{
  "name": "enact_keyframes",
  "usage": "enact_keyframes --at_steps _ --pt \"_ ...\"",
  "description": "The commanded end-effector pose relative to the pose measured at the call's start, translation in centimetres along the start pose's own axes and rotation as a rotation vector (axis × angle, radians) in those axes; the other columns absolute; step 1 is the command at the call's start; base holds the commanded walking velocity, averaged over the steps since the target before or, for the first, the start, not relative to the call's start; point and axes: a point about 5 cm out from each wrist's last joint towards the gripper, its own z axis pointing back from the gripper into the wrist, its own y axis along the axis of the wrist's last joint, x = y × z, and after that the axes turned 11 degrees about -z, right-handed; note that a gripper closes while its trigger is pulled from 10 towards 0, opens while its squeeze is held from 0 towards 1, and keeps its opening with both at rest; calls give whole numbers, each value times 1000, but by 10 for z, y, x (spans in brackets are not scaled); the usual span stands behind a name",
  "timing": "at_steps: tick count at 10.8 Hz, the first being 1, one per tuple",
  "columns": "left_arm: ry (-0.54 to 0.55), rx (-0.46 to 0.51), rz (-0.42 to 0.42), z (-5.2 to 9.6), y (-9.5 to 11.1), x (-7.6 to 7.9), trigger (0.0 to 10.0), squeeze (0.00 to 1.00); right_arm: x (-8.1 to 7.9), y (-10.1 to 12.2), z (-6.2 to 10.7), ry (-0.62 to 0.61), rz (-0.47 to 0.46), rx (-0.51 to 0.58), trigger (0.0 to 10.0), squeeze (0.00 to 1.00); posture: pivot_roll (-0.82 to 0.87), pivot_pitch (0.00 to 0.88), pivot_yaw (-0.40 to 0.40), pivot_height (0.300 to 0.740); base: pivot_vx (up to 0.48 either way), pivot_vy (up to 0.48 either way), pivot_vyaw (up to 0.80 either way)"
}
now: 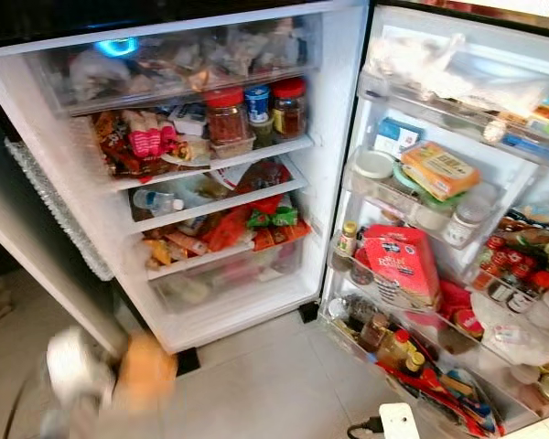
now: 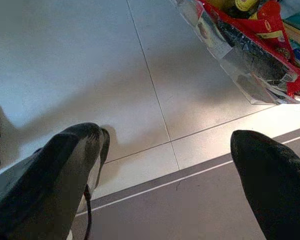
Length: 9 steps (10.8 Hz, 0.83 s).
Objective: Restocking fridge
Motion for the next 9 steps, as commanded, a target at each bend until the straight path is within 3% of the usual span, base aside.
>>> enact_keyframes --at_steps 1,2,5,6,8,9 --pt "-31 50 23 -5 12 12 10000 0 1 -1 0 2 11 -5 10000 0 -70 0 10 740 0 0 0" --pt "-60 129 74 -8 24 23 10000 0 2 -1 0 -1 9 -2 10000 0 -67 0 9 740 0 0 0" --pt "-137 288 215 8 31 39 10000 0 4 0 1 0 22 6 10000 0 -51 0 -2 740 0 0 0" --pt "-131 263 239 8 27 40 10000 0 4 3 0 3 67 17 10000 0 -50 0 -4 740 0 0 800" --pt "-149 242 262 9 25 40 10000 0 3 1 0 0 8 13 10000 0 -62 0 2 740 0 0 0" --pt "-153 225 267 9 24 42 10000 0 3 1 0 7 27 3 10000 0 -61 0 1 740 0 0 0"
